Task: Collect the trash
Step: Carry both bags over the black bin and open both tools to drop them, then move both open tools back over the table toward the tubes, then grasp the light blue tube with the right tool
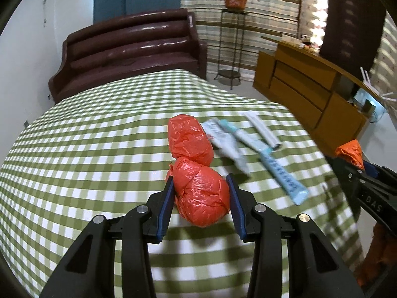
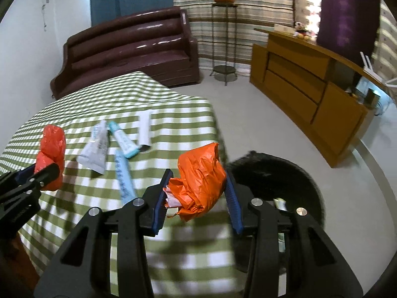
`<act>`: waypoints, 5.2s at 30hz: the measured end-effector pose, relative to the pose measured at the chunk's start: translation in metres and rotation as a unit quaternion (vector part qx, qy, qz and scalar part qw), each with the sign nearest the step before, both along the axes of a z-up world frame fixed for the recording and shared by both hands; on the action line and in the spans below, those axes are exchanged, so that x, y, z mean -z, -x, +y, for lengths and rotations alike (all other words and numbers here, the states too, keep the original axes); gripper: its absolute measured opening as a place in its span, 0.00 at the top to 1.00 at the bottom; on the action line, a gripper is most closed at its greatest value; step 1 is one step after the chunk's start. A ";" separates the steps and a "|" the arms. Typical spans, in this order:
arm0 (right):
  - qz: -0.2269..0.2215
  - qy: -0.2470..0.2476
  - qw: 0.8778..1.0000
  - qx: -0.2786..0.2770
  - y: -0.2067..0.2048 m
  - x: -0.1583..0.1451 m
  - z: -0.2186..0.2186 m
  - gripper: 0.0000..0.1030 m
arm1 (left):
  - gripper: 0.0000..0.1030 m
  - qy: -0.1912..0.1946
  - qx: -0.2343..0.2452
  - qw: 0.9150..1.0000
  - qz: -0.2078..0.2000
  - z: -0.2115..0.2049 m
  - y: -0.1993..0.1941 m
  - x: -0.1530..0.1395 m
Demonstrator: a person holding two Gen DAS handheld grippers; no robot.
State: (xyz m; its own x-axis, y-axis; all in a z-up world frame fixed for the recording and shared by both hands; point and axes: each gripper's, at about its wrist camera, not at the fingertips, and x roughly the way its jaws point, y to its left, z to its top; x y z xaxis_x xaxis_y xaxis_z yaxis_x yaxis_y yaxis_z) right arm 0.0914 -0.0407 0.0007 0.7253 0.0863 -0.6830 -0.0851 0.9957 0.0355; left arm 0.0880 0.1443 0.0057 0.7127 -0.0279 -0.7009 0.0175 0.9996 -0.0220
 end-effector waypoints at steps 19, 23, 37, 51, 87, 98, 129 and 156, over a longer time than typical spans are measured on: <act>-0.015 0.011 0.996 0.085 0.021 0.000 -0.105 0.61 | 0.60 0.004 0.130 0.991 -0.030 -0.144 -0.004 -0.010; -0.017 0.011 0.996 0.091 0.020 0.001 -0.111 0.61 | 0.60 0.000 0.143 0.989 -0.032 -0.163 -0.009 -0.007; -0.013 0.006 0.994 0.105 0.007 0.013 -0.121 0.61 | 0.60 -0.013 0.170 0.985 -0.016 -0.194 -0.022 0.012; -0.008 -0.008 0.993 0.119 -0.001 0.021 -0.136 0.56 | 0.50 -0.014 0.166 0.986 0.001 -0.205 -0.038 0.024; -0.024 -0.016 0.998 0.049 0.003 0.003 -0.067 0.28 | 0.34 -0.020 0.062 0.998 -0.010 -0.105 -0.011 -0.006; -0.017 -0.009 1.000 0.012 0.005 0.002 -0.022 0.26 | 0.33 -0.017 0.017 1.000 -0.006 -0.051 -0.002 -0.004; 0.027 0.034 0.995 -0.092 -0.016 0.018 0.092 0.51 | 0.33 -0.004 -0.081 0.997 0.014 0.063 0.005 0.010; 0.059 0.040 0.991 -0.116 -0.022 0.032 0.106 0.81 | 0.33 0.001 -0.080 0.997 0.021 0.058 -0.004 0.015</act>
State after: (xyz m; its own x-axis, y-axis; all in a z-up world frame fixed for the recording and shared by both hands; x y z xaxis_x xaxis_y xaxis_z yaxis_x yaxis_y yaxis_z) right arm 0.1131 0.0654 -0.0313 0.6065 0.1837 -0.7735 -0.3124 0.9497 -0.0195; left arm 0.0918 0.2022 -0.0088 0.6779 0.0812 -0.7306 -0.1425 0.9895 -0.0222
